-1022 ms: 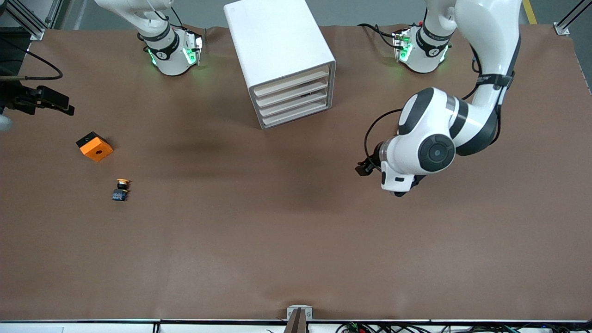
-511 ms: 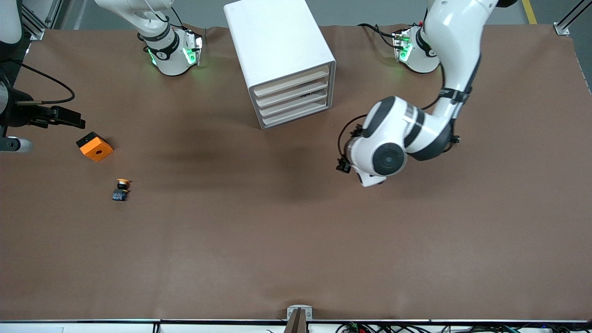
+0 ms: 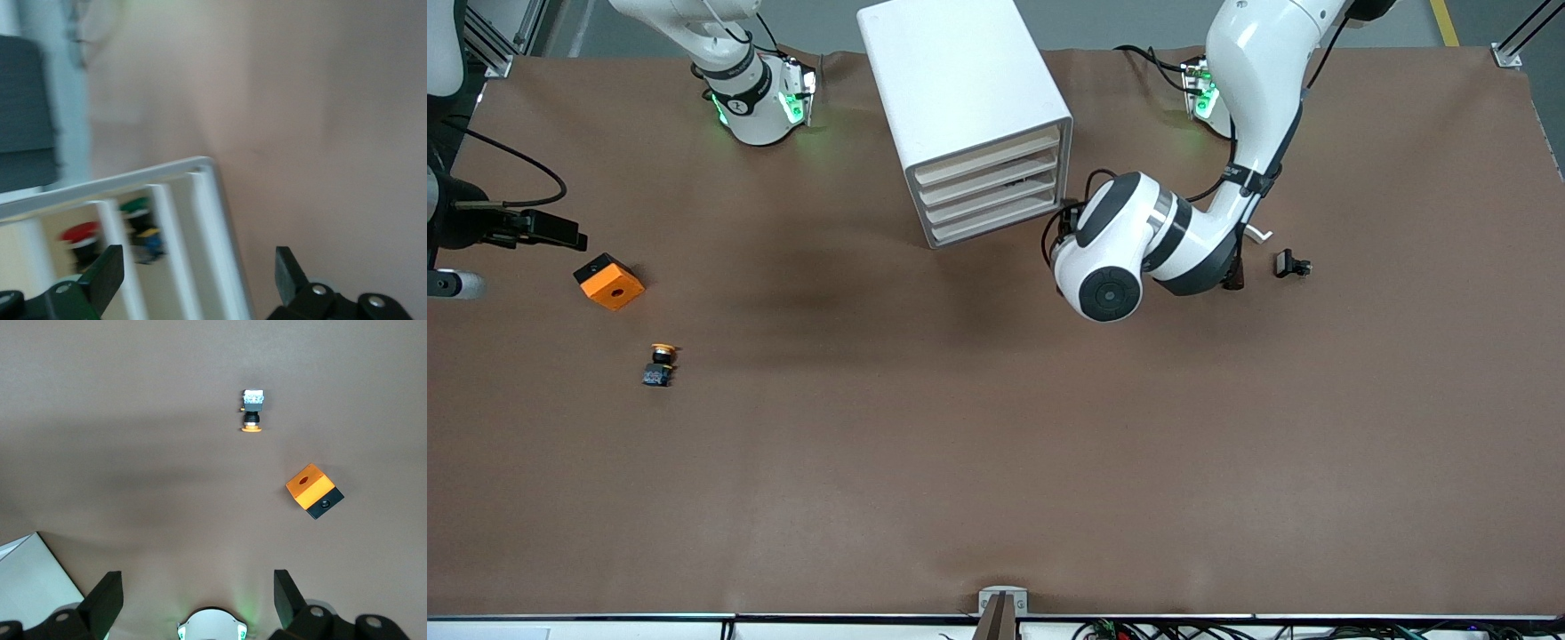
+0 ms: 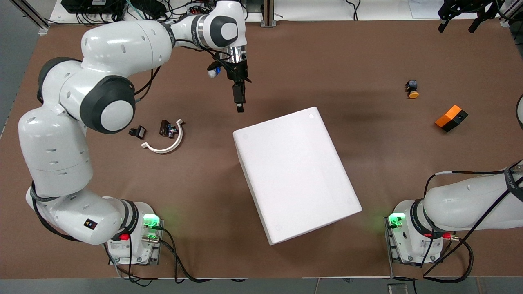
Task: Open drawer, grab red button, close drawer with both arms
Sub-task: 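Move the left gripper to the front of a cabinet drawer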
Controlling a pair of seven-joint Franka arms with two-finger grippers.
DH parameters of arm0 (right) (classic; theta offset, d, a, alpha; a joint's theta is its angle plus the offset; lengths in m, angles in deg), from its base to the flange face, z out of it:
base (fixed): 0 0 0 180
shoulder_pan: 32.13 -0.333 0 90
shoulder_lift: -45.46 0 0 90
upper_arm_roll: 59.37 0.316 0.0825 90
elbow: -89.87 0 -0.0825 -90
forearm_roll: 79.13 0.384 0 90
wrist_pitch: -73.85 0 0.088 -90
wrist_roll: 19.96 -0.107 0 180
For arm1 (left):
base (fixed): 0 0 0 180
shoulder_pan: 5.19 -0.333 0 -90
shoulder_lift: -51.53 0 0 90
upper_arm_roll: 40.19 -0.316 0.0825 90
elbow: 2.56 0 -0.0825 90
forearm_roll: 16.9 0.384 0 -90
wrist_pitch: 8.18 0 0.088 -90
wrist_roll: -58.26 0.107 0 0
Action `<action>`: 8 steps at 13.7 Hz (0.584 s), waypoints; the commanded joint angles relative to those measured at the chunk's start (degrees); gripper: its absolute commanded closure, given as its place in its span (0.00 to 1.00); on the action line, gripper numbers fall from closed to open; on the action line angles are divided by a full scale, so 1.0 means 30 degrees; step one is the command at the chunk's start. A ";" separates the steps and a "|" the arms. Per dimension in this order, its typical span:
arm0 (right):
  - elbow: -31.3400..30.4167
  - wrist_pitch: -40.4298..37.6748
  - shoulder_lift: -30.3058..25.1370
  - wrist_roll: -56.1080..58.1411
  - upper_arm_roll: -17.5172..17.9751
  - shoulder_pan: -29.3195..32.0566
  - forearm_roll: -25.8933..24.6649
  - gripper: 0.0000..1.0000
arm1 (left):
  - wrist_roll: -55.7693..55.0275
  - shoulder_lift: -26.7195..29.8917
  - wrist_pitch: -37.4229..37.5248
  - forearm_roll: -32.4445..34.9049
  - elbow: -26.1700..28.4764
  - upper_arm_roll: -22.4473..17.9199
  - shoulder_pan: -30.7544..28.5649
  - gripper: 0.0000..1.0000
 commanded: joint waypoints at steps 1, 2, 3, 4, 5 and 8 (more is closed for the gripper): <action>0.0503 -0.0135 0.0414 0.0243 0.0136 0.0743 0.0068 0.00 | -0.0488 -0.1366 0.1189 -0.2644 -0.0353 -0.0140 -0.0462 0.00; 0.0503 -0.0135 0.0415 0.0214 0.0136 0.0746 0.0070 0.00 | -0.0487 -0.1747 0.1132 -0.3145 -0.0383 -0.0141 -0.0493 0.00; 0.0503 -0.0164 0.0415 0.0242 0.0136 0.0717 -0.0017 0.00 | -0.0487 -0.1896 0.0812 -0.3730 -0.0383 -0.0141 -0.0493 0.00; 0.0503 -0.0164 0.0444 0.0214 0.0136 0.0746 -0.0018 0.00 | -0.0487 -0.2042 0.0171 -0.4432 -0.0383 -0.0141 -0.0464 0.00; 0.0503 -0.0106 0.0503 0.0213 0.0136 0.0746 -0.0076 0.00 | -0.0516 -0.2218 -0.0329 -0.5251 -0.0383 -0.0141 -0.0464 0.00; 0.0503 -0.0077 0.0503 0.0096 0.0136 0.0746 0.0010 0.00 | -0.0517 -0.3184 -0.0715 -0.8092 -0.0412 -0.0141 -0.0579 0.00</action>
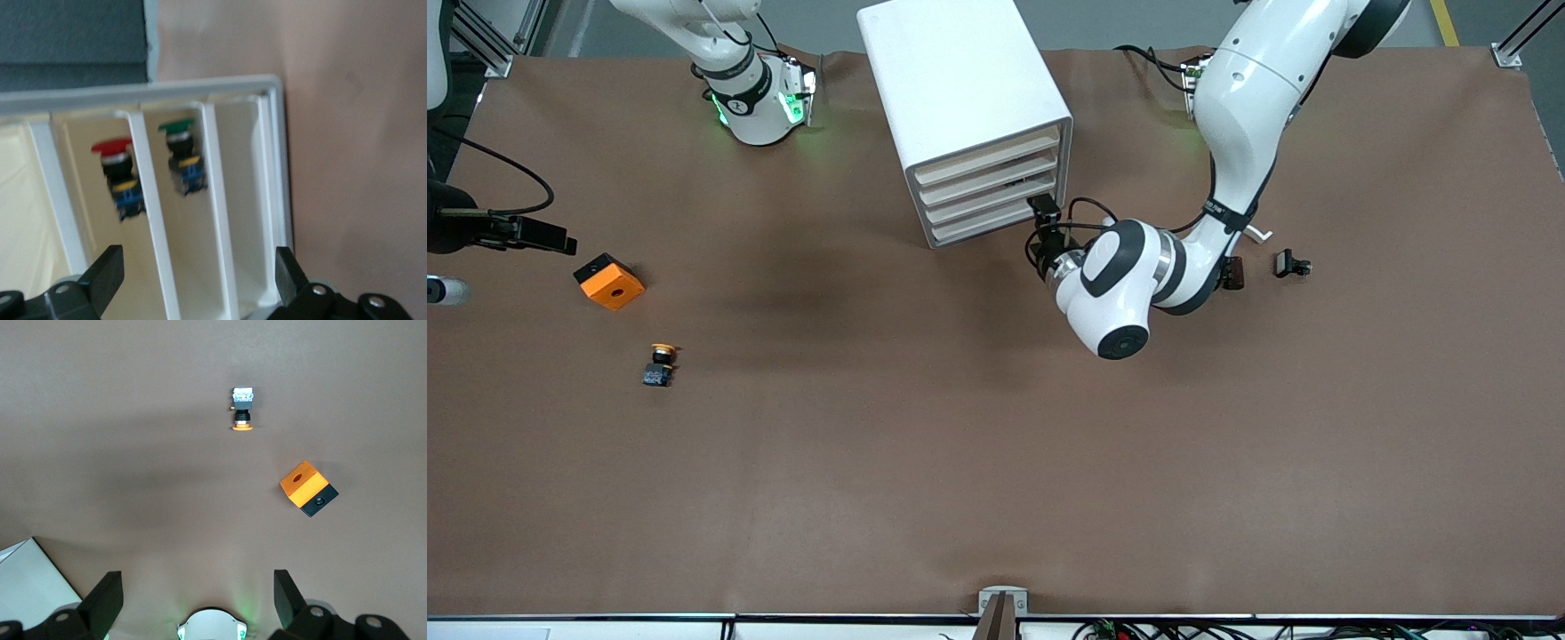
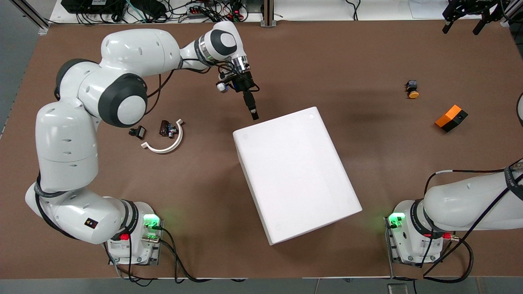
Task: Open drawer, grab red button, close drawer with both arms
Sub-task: 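Move the left gripper to the front of a cabinet drawer, then grasp the drawer front with the left gripper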
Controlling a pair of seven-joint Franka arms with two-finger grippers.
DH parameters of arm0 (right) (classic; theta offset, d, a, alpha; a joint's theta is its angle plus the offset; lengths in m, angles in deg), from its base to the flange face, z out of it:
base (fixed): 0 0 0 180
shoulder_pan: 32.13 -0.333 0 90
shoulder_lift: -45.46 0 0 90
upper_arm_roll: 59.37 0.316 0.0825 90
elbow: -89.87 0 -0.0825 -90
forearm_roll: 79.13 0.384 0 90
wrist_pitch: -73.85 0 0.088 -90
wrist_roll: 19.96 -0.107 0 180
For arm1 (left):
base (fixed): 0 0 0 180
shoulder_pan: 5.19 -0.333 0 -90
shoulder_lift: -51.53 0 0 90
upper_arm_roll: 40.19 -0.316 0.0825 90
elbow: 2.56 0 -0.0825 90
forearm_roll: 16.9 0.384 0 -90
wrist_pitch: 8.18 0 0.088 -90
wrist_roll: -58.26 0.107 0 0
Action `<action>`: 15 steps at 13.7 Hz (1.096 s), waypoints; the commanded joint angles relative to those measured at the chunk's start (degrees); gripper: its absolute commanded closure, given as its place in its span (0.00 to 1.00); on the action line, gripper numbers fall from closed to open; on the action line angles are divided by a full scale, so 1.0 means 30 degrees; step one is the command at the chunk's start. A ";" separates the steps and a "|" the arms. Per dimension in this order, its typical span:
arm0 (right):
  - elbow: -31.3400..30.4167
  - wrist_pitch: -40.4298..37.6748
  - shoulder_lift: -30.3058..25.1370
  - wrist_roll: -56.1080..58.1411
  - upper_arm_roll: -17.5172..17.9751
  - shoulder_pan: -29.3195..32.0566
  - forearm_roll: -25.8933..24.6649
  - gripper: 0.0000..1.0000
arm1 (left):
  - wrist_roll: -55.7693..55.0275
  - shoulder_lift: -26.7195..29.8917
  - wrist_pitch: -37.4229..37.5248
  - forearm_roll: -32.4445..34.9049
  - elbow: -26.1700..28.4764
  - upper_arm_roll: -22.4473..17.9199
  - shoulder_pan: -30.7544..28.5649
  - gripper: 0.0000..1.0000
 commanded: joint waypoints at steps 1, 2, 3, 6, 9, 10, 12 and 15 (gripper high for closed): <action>0.0494 -0.0131 0.0274 0.0130 0.0148 0.0236 0.0127 0.00 | -0.0179 -0.0735 -0.0080 -0.2106 -0.0371 -0.0022 -0.0220 0.00; 0.0494 -0.0160 0.0275 0.0159 0.0148 0.0236 0.0041 0.00 | -0.0208 -0.0766 -0.0080 -0.2229 -0.0371 0.0007 -0.0134 0.00; 0.0494 -0.0160 0.0275 0.0131 0.0148 0.0236 -0.0047 0.00 | -0.0237 -0.0853 -0.0080 -0.2346 -0.0371 0.0007 -0.0104 0.00; 0.0494 -0.0189 0.0275 -0.0016 0.0148 0.0207 -0.0077 0.00 | -0.0267 -0.1147 -0.0050 -0.3776 -0.0371 0.0007 -0.0103 0.00; 0.0494 -0.0189 0.0275 -0.0074 0.0148 0.0207 -0.0077 0.00 | -0.0179 -0.1584 -0.0080 -0.4803 -0.0371 0.0007 0.0042 0.00; 0.0494 -0.0247 0.0275 -0.0191 0.0119 0.0236 0.0010 0.00 | -0.0179 -0.1731 -0.0080 -0.5359 -0.0371 0.0007 0.0043 0.00; 0.0494 -0.0161 0.0275 -0.1065 0.0148 0.0178 0.0215 0.00 | -0.0149 -0.1879 -0.0051 -0.5949 -0.0371 0.0065 0.0071 0.00; 0.0494 -0.0131 0.0245 -0.2418 0.0206 -0.0115 0.0245 0.00 | -0.0091 -0.2142 -0.0050 -0.5921 -0.0371 0.0066 0.0715 0.00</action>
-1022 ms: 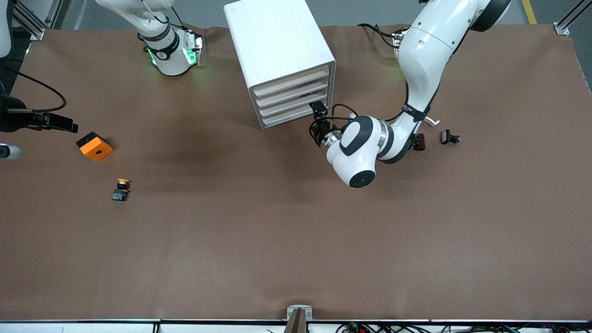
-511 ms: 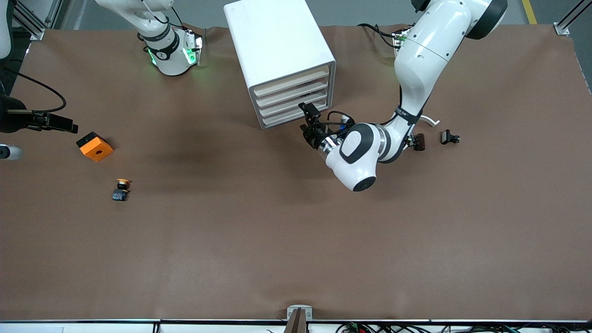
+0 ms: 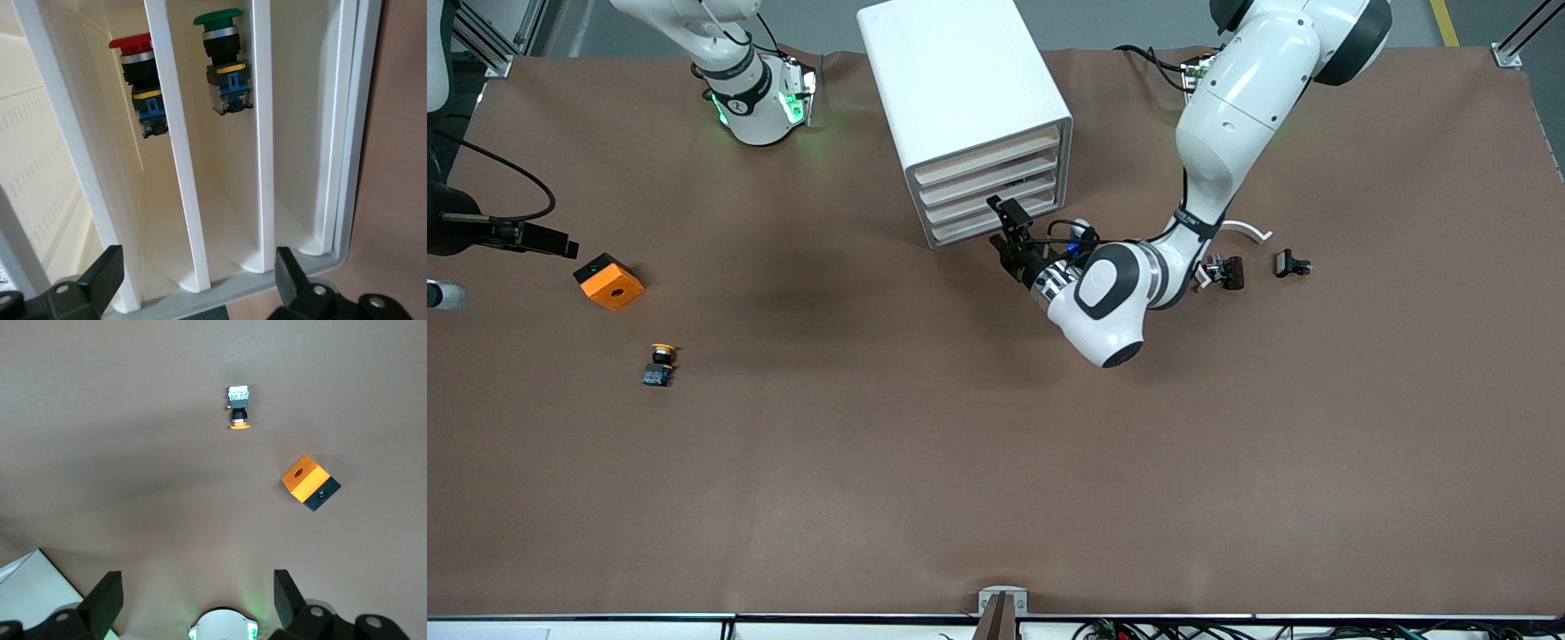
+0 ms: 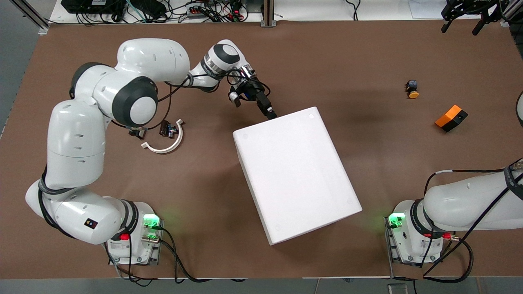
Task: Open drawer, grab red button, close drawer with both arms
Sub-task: 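Grasp the drawer front with the left gripper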
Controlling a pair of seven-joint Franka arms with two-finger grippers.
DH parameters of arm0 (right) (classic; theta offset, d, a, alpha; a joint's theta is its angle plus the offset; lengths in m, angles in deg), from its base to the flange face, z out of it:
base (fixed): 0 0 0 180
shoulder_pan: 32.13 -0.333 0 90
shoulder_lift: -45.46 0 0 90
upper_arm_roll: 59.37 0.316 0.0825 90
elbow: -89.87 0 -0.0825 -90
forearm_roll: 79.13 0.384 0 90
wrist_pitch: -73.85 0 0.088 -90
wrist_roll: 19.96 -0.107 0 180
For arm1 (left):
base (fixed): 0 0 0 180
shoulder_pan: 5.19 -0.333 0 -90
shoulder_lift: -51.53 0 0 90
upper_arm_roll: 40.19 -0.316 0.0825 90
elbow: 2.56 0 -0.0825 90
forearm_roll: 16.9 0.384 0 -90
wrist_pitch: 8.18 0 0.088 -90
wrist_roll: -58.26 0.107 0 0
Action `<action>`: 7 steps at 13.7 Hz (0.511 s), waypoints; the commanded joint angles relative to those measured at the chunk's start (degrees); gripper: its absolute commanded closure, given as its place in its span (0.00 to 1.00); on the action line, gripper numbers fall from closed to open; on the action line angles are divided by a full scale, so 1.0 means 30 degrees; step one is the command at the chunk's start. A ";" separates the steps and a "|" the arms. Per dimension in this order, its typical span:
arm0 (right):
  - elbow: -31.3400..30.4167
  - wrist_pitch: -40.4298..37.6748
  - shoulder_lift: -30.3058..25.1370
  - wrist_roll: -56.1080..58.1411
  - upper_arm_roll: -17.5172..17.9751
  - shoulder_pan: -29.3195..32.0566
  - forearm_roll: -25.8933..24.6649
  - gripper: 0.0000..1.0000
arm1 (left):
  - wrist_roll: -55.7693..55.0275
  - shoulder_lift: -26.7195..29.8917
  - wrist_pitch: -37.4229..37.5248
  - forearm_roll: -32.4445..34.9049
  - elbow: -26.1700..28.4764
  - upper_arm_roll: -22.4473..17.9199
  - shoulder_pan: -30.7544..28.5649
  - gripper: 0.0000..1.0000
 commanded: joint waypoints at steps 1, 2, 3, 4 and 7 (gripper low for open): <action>0.0425 -0.0131 0.0187 -0.0710 0.0102 -0.0060 0.0216 0.00 | -0.0120 -0.0320 0.0051 -0.0286 -0.0339 -0.0017 0.0594 0.00; 0.0425 -0.0131 0.0187 -0.0623 0.0102 -0.0060 0.0216 0.00 | -0.0120 -0.0320 0.0051 -0.0285 -0.0339 0.0011 0.0683 0.00; 0.0425 -0.0131 0.0187 -0.0564 0.0102 -0.0031 0.0187 0.00 | -0.0120 -0.0349 0.0051 -0.0256 -0.0310 0.0012 0.0829 0.00; 0.0425 -0.0131 0.0187 -0.0418 0.0131 -0.0030 0.0216 0.00 | -0.0120 -0.0408 0.0080 -0.0197 -0.0310 -0.0017 0.1004 0.00; 0.0425 -0.0102 0.0187 0.0752 0.0102 0.0058 0.0187 0.00 | -0.0120 -0.0496 0.0168 -0.0139 -0.0251 -0.0018 0.1472 0.03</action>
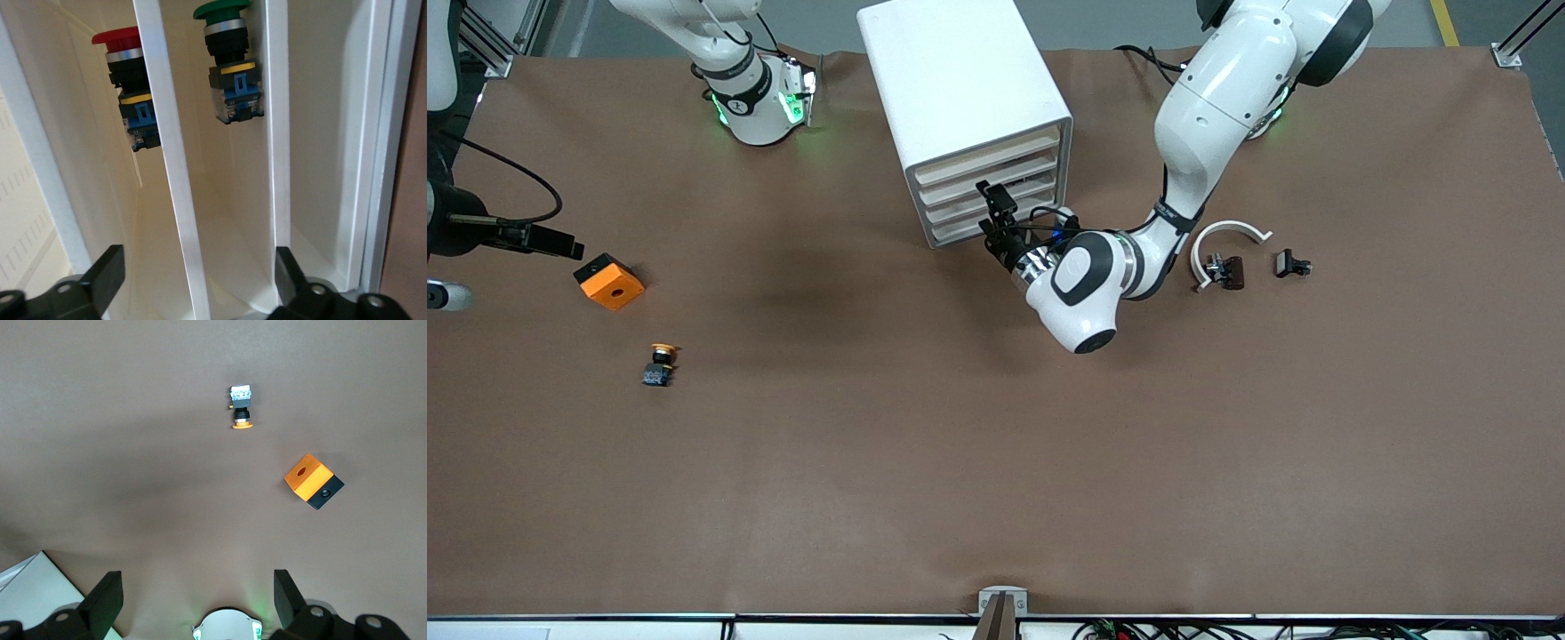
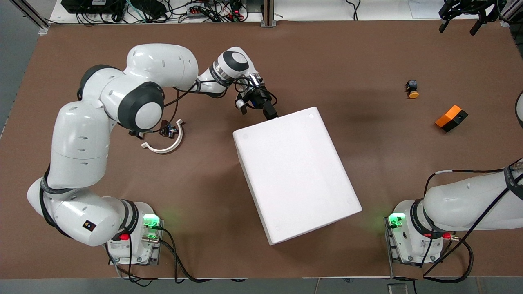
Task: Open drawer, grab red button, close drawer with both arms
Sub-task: 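Grasp the drawer front with the left gripper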
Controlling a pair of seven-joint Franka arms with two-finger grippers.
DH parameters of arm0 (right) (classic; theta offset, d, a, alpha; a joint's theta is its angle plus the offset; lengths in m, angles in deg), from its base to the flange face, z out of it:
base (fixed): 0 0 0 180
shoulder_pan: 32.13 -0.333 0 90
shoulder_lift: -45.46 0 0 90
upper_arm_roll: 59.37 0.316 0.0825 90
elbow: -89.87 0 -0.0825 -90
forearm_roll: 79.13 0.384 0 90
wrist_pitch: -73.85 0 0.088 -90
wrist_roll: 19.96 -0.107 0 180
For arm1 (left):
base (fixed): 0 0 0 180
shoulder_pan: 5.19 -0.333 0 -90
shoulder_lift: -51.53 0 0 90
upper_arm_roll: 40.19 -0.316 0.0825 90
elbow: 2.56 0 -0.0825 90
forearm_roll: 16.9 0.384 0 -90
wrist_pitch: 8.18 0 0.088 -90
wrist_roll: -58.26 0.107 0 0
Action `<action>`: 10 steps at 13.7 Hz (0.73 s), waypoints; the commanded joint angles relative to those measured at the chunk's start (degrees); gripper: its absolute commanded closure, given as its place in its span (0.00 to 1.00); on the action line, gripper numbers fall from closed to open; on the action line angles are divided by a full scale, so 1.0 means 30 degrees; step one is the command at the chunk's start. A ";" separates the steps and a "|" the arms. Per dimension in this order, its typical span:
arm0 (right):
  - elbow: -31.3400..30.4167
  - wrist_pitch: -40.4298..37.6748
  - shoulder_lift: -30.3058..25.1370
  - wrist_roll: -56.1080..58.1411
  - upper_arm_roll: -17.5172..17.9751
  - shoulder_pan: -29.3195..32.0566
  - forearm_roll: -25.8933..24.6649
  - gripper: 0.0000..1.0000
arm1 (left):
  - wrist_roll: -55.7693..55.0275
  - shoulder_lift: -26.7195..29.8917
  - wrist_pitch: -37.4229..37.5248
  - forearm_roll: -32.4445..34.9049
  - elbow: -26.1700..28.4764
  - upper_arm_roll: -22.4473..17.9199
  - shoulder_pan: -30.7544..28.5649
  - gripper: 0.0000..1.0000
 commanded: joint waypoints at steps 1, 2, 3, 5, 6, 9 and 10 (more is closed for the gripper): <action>0.0415 -0.0105 0.0187 0.0607 0.0017 0.0145 0.0183 0.00 | -0.0120 -0.0238 0.0186 -0.0018 -0.0255 -0.0040 0.0654 0.03; 0.0415 -0.0105 0.0187 0.0578 0.0017 0.0145 0.0183 0.00 | -0.0178 -0.0209 0.0244 0.0331 -0.0255 -0.0040 0.0773 0.07; 0.0415 -0.0105 0.0187 0.0520 0.0017 0.0145 0.0183 0.00 | -0.0208 -0.0180 0.0274 0.0364 -0.0197 -0.0011 0.0774 0.28; 0.0415 -0.0134 0.0187 0.0344 0.0017 0.0145 0.0212 0.00 | -0.0238 -0.0209 0.0420 0.0364 -0.0138 -0.0011 0.0774 0.53; 0.0386 -0.0134 0.0187 0.0343 0.0017 0.0145 0.0212 0.00 | -0.0238 -0.0209 0.0537 0.0364 -0.0079 -0.0011 0.0803 0.62; 0.0386 -0.0193 0.0187 0.0343 -0.0013 0.0175 0.0212 0.00 | -0.0267 -0.0325 0.1093 0.0364 -0.0050 -0.0011 0.0804 0.98; 0.0386 -0.0193 0.0187 0.0343 0.0016 0.0175 0.0212 0.00 | -0.0267 -0.0326 0.1095 0.0364 -0.0050 -0.0011 0.0804 0.98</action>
